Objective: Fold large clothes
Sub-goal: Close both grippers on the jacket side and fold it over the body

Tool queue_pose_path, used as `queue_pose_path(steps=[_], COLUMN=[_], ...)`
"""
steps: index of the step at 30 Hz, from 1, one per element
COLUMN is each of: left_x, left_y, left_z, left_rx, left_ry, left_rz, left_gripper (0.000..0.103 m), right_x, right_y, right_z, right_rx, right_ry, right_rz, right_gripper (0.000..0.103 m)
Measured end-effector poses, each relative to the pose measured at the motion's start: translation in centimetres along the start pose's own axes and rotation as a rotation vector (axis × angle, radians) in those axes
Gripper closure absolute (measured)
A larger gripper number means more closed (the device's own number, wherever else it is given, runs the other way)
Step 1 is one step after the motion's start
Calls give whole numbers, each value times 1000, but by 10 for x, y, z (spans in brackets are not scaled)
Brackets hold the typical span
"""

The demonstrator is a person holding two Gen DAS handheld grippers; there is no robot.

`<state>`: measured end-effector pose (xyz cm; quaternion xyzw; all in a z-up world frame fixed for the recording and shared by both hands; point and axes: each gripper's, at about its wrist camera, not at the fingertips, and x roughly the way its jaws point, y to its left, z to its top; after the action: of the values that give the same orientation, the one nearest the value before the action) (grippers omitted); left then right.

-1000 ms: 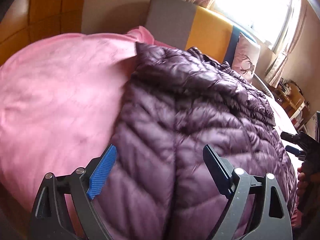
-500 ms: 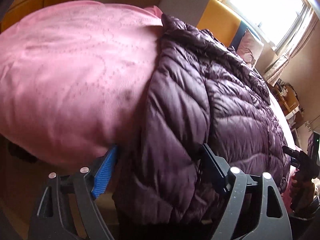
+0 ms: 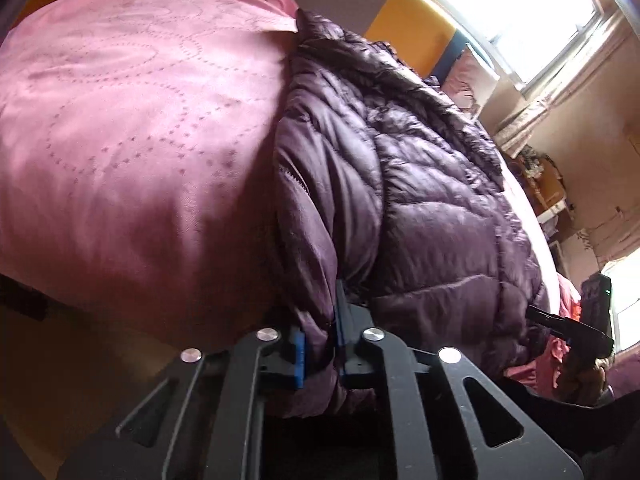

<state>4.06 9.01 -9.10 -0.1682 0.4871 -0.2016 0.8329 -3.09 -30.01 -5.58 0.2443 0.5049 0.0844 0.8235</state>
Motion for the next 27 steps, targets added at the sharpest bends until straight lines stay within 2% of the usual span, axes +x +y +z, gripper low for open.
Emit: queue_pose_path(steps=[4, 8, 12, 16, 19, 22, 23, 24, 25, 26, 27], left_x=[-28, -51, -63, -52, -29, -3, 6, 13, 19, 24, 26], left_y=[-1, -5, -12, -17, -20, -14, -12, -10, -8, -3, 1], left_z=[14, 40, 74, 120, 155, 185, 196, 205, 211, 219, 224], left_rx=[-37, -52, -47, -58, -70, -129, -144, -165, -179, -206, -240], left_ry=[-56, -127, -187, -217, -206, -180, -175, -173, -166, -161, -167], left_rz=[-123, -234, -321, -371, -344, -322, -311, -283, -272, -270, -272], left_gripper=[98, 98, 98, 98, 98, 98, 96, 89, 85, 74, 54], right_x=[-21, -56, -68, -52, -34, -19, -16, -11, -7, -2, 0], right_y=[14, 11, 2, -5, -12, -22, -24, -26, -31, -35, -38], right_z=[14, 37, 72, 119, 153, 181, 186, 193, 199, 206, 210], right_rx=[-26, 39, 126, 202, 241, 270, 271, 278, 289, 309, 327], right_ry=[-42, -187, -288, -328, -328, -316, -317, -313, -309, -306, -307], right_rz=[84, 244, 349, 349, 320, 295, 280, 274, 279, 291, 303], right_gripper=[89, 91, 91, 91, 90, 81, 76, 67, 49, 41, 29])
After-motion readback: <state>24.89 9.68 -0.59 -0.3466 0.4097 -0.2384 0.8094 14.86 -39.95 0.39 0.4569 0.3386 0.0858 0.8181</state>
